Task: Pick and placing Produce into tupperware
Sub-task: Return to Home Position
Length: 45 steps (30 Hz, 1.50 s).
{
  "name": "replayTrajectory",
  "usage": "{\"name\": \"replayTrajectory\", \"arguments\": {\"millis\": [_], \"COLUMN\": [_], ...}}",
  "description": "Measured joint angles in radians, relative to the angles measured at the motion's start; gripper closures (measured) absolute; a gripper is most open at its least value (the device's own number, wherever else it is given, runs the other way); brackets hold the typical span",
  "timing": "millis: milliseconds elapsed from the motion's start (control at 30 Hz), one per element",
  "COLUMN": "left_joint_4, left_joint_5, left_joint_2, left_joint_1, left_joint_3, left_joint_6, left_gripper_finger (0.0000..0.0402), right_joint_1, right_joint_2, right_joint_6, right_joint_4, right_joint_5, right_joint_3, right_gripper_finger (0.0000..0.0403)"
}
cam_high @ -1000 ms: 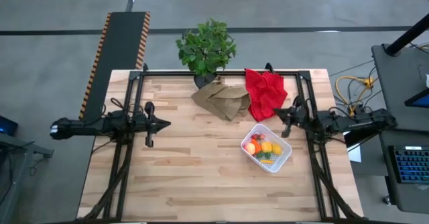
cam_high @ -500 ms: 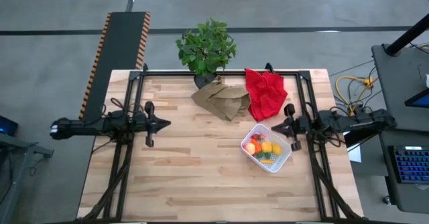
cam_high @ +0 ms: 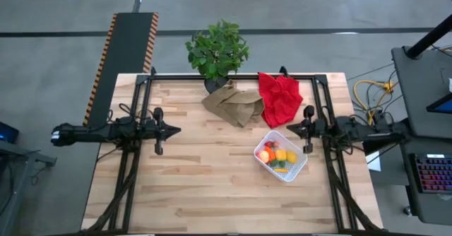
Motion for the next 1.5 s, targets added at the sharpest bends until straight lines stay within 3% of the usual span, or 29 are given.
{"name": "replayTrajectory", "arguments": {"millis": [433, 833, 1500], "left_joint_4": [0.001, 0.004, 0.007], "left_joint_5": [0.0, 0.004, 0.005], "left_joint_2": [-0.005, -0.005, 0.003], "left_joint_1": [0.0, 0.0, -0.001], "left_joint_3": [0.0, 0.0, 0.0], "left_joint_6": [0.019, 0.023, 0.02], "left_gripper_finger": [0.0401, 0.0402, 0.0402], "right_joint_1": [-0.177, -0.183, -0.183], "right_joint_2": [0.005, 0.005, 0.005], "right_joint_6": [0.05, -0.026, -0.019], "right_joint_4": [-0.039, -0.012, -0.012], "right_joint_5": [-0.186, -0.157, -0.152], "right_joint_3": [-0.001, -0.001, -0.001], "right_gripper_finger": [0.0394, 0.0394, 0.0394]}}
